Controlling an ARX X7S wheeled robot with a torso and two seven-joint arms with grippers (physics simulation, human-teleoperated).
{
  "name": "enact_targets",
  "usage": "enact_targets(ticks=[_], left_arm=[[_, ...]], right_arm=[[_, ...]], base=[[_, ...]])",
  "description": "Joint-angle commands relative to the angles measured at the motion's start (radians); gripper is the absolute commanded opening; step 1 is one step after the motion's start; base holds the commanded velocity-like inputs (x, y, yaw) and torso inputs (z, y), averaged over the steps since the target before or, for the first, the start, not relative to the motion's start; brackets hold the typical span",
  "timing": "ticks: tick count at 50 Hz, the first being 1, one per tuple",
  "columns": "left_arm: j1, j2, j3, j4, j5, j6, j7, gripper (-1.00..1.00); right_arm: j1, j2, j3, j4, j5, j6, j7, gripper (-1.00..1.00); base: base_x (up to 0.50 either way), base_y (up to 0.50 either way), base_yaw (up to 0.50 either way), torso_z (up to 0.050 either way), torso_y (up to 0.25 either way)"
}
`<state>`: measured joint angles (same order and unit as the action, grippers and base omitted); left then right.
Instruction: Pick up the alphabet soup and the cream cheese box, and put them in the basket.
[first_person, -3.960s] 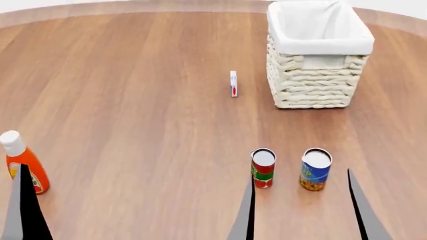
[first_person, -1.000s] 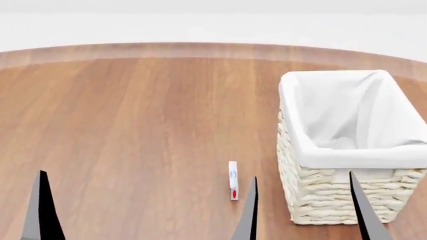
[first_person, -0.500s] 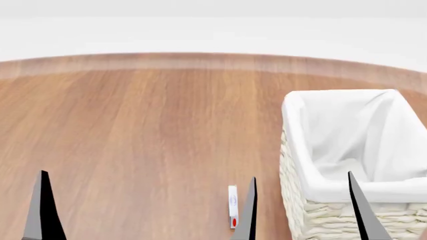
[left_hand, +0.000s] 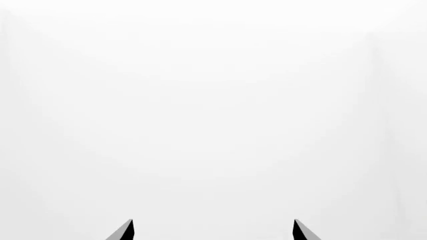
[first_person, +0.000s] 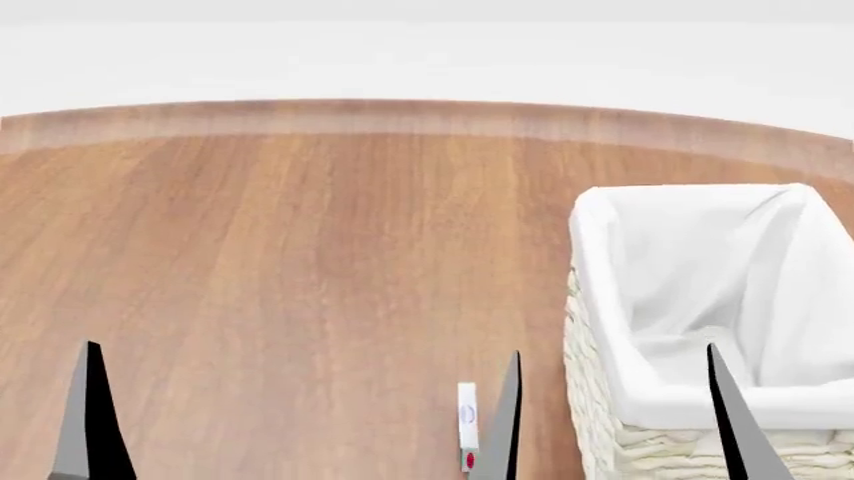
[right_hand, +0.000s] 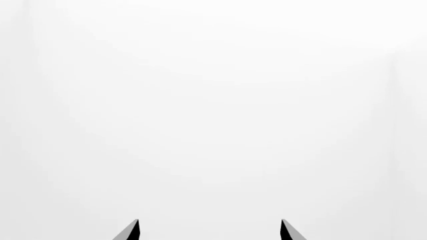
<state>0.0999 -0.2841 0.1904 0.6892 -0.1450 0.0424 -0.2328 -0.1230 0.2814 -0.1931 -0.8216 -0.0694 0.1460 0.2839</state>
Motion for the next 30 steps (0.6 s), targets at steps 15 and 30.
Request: enact_targets(ticks=[15, 30], left_arm=[[0.008, -0.013, 0.009, 0.004, 0.008, 0.000, -0.015, 1.00], [0.008, -0.019, 0.014, 0.001, 0.007, 0.004, -0.022, 1.00]], right_arm=[[-0.012, 0.012, -0.007, -0.010, 0.006, -0.012, 0.012, 1.00], [-0.009, 0.018, -0.013, -0.004, 0.008, -0.013, 0.017, 1.00]], base=[[0.00, 0.00, 0.00, 0.000, -0.180], [0.00, 0.00, 0.00, 0.000, -0.181]])
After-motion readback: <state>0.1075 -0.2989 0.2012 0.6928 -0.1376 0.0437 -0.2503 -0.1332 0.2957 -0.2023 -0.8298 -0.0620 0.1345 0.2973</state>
